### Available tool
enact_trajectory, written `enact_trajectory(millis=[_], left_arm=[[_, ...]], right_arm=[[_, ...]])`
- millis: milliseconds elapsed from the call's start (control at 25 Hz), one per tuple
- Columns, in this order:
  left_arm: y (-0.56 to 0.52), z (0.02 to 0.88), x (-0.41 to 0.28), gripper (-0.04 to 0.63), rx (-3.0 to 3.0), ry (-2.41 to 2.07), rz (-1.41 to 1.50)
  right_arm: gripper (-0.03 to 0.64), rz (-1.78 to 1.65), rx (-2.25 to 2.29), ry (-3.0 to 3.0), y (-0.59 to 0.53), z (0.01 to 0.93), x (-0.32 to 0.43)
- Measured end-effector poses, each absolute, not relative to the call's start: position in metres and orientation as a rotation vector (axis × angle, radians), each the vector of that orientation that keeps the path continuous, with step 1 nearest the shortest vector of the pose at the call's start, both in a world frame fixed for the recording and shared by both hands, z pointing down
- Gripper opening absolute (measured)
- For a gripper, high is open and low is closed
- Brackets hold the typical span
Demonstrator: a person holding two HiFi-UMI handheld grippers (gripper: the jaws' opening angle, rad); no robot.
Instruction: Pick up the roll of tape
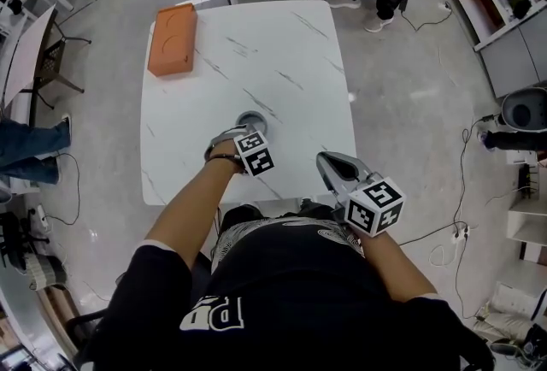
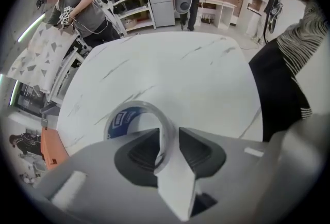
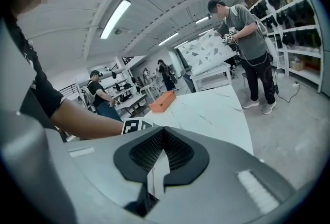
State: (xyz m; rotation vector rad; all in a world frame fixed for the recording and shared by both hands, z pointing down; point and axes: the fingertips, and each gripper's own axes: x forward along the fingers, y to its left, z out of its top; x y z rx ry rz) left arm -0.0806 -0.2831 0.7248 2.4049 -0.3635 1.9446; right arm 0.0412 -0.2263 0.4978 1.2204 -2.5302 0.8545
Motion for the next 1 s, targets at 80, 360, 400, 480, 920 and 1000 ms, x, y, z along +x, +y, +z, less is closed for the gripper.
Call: enact_trajectory(millis=[80, 360, 400, 480, 920, 1000], left_arm=[[-0.2838, 0.7264, -0.081, 0.176, 2.402, -0.358, 1.954], [-0.2822, 0.7317, -0.0819, 0.175, 2.393, -0.292, 2.043], [-0.2823, 0.7319, -0.082, 0.175, 2.389, -0.291, 2.043], [-0.2825, 0.7318, -0.0823, 0.172, 2.388, -0.288, 2.048], [-0.2844, 0.7276, -0.082, 0.133, 2.423, -0.346, 2.041], [-0.2842, 0.7255, -0.0838, 0.133, 2.422, -0.36, 2.028]], right_arm=[[-0.002, 0.856, 1.233, -2.525, -0.2266, 0.4982, 0.0437], [-0.002, 0.866, 1.267, -2.513, -0.2258, 0.5007, 0.05], [-0.002, 0.867, 1.27, -2.512, -0.2256, 0.5009, 0.0507], [-0.002, 0.869, 1.276, -2.509, -0.2251, 0.5011, 0.0519], [-0.002, 0.859, 1.254, -2.525, -0.2206, 0.4979, 0.0468], [-0.002, 0.857, 1.254, -2.528, -0.2221, 0.4967, 0.0471]])
